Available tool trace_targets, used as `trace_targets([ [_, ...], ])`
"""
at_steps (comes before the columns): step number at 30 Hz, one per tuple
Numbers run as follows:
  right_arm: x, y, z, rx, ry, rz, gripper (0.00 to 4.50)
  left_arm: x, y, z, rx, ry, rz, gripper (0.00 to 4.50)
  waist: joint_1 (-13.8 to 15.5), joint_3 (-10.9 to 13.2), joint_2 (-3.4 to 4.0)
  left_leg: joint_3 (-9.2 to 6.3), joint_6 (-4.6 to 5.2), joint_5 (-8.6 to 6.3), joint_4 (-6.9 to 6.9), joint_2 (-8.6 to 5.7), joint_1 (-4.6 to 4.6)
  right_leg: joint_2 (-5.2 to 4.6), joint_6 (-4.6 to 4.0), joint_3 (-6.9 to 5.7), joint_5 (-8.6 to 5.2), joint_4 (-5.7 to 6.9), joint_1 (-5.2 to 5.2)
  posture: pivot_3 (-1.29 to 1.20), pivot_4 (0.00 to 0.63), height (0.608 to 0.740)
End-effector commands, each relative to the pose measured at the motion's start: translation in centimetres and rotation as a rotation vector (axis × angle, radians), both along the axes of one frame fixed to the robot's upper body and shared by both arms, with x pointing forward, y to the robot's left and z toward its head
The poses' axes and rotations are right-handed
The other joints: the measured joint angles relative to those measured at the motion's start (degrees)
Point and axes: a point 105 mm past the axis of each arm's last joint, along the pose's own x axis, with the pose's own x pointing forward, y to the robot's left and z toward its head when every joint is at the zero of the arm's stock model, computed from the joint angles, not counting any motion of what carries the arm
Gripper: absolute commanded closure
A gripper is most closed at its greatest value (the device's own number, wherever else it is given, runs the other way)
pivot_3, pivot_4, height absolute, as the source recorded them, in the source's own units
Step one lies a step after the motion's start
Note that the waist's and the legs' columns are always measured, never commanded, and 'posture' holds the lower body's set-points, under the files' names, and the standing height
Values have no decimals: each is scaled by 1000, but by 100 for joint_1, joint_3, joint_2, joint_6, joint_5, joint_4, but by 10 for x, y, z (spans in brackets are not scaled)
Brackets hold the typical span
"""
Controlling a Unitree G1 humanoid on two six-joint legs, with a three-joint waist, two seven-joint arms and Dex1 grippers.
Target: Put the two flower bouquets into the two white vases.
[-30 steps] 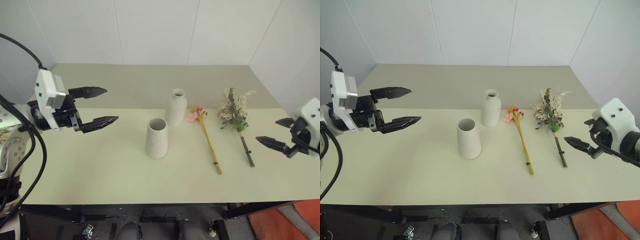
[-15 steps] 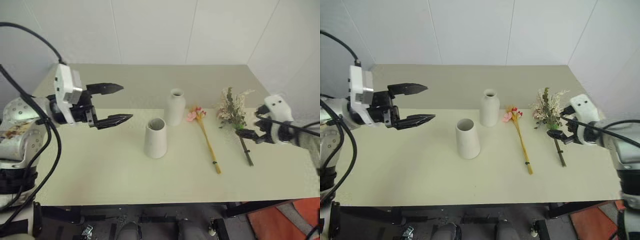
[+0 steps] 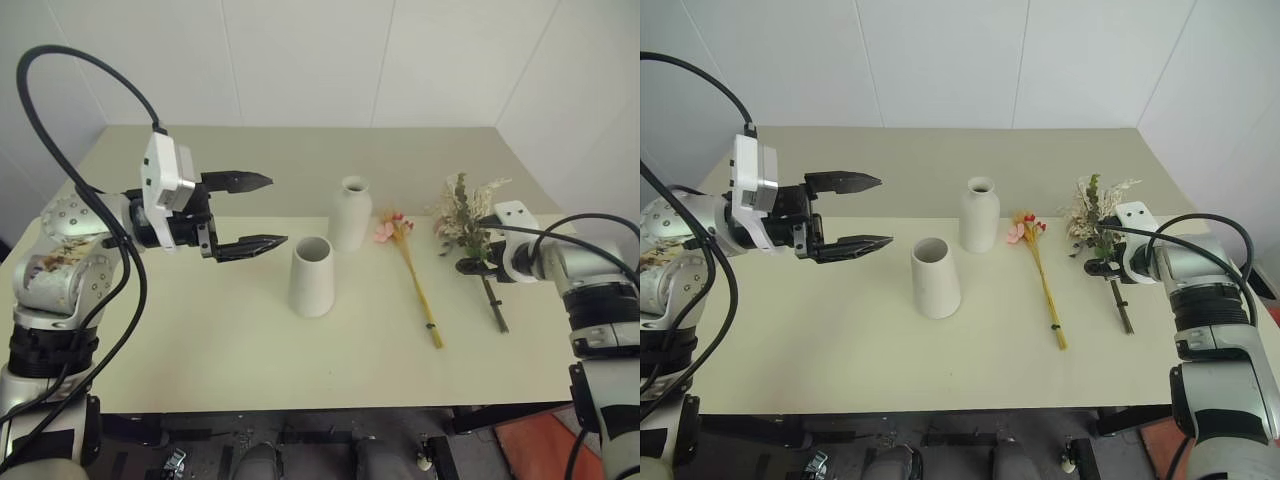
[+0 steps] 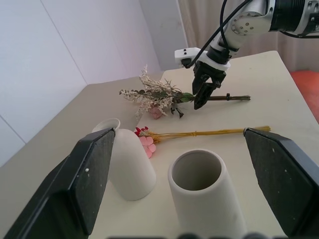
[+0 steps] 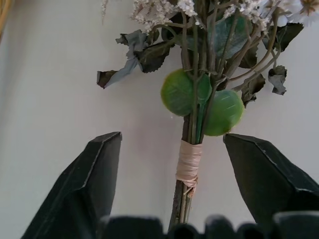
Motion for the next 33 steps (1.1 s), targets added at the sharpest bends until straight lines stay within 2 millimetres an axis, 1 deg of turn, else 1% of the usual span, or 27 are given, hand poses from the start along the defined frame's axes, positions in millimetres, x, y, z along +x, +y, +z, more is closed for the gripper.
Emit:
trace_targets([
  [1, 7, -7, 12, -41, -37, -17, 1956, -7, 1, 10, 6, -57, -8, 0, -17, 0, 0, 0, 0, 0, 0, 0, 1, 0, 0, 0, 0, 1, 0, 0, 150, 740],
  [3, 9, -7, 9, -36, -27, -18, 2595, -8, 1, 10, 3, -58, -5, 0, -23, 0, 0, 0, 0, 0, 0, 0, 2, 1, 0, 0, 0, 2, 0, 0, 150, 740],
  [7, 11, -7, 8, -35, -17, -20, 4043, -8, 1, 8, 2, -58, 3, 0, -31, 0, 0, 0, 0, 0, -1, 0, 2, 1, 0, 0, 0, 1, 0, 0, 150, 740],
  [8, 12, -6, 9, -31, -24, -20, 4280, -8, 2, 8, 1, -58, 5, 0, -35, 0, 1, 0, 0, 0, -1, 0, 2, 1, 0, 0, 0, 2, 0, 0, 150, 740],
  [12, 20, -1, 22, -51, -102, -14, 4302, -8, 4, 8, 1, -58, 10, 0, -41, 0, 1, 0, 0, 0, -1, 1, 4, 1, 0, 1, 0, 4, 0, 0, 150, 740],
  [14, 37, 1, 55, -65, -323, -67, 4302, -7, 5, 8, 1, -59, 19, 0, -57, 0, 1, 0, 0, 0, -2, 1, 4, 1, 0, 1, 0, 3, 0, 0, 150, 740],
  [15, 46, 6, 81, -50, -489, -99, 4302, -7, 6, 9, 3, -60, 21, 0, -65, 0, 1, 0, 0, 0, -2, 0, 3, 0, 0, 2, 0, 5, -1, 0, 150, 740],
  [16, 51, 13, 110, 14, -675, -123, 4302, -7, 7, 9, 3, -60, 24, 0, -84, 1, 1, 1, 0, 0, -2, 1, 4, 0, 0, 3, 0, 6, -2, 0, 150, 740],
  [17, 52, 20, 134, 74, -808, -141, 4302, -6, 7, 9, 4, -61, 25, 0, -108, 3, 5, 1, 0, 0, -3, 0, 3, 1, 0, 4, 0, 7, -4, 0, 150, 740],
  [18, 51, 23, 147, 117, -887, -156, 4302, -6, 7, 10, 4, -61, 26, 0, -127, 5, 8, 1, -1, 0, -5, 0, 2, 0, 1, 5, 0, 9, -6, 0, 150, 740],
  [20, 52, 40, 171, 204, -995, -138, 4302, -5, 9, 11, 8, -66, 32, 0, -149, 8, 12, -1, -1, 0, -8, 1, 1, 1, 0, 4, 1, 12, -8, 0, 150, 740],
  [22, 44, 66, 198, 293, -1165, -59, 4302, -4, 12, 13, 7, -73, 36, 0, -156, 7, 13, -4, -1, 0, -14, 4, -1, 1, 0, 1, 1, 16, -8, 0, 150, 740],
  [24, 35, 81, 216, 445, -1276, -22, 4302, -4, 15, 14, 4, -75, 44, 0, -165, 7, 13, -6, -1, 0, -16, 5, -1, 1, 0, -2, 1, 18, -4, 0, 150, 740],
  [26, 24, 89, 234, 707, -1368, -9, 4302, -3, 19, 16, -1, -82, 63, 0, -165, 7, 13, -6, -1, 0, -16, 6, 0, 0, 1, -3, 3, 21, -2, 0, 150, 740],
  [27, 21, 90, 237, 825, -1388, -10, 4302, -3, 21, 17, -7, -82, 73, 0, -165, 7, 13, -6, -1, 0, -15, 6, 1, 0, 1, -3, 4, 22, -2, 0, 150, 740],
  [28, 19, 91, 239, 895, -1393, 0, 4302, -3, 23, 17, -10, -81, 79, 0, -155, 8, 14, -7, -1, 1, -15, 6, 1, 1, 1, -3, 4, 23, -2, 0, 150, 740],
  [30, 18, 99, 236, 971, -1396, 28, 4302, -3, 28, 17, -19, -74, 102, 0, -115, 9, 16, -11, -1, 1, -15, 7, -1, 0, 1, -9, 4, 24, -1, 0, 150, 740],
  [33, 21, 114, 230, 1057, -1367, 68, 4302, -4, 37, 16, -51, -54, 140, 0, -132, 11, 18, -10, -1, 0, -17, 5, -1, -3, 1, -8, 4, 22, -2, 0, 150, 740],
])
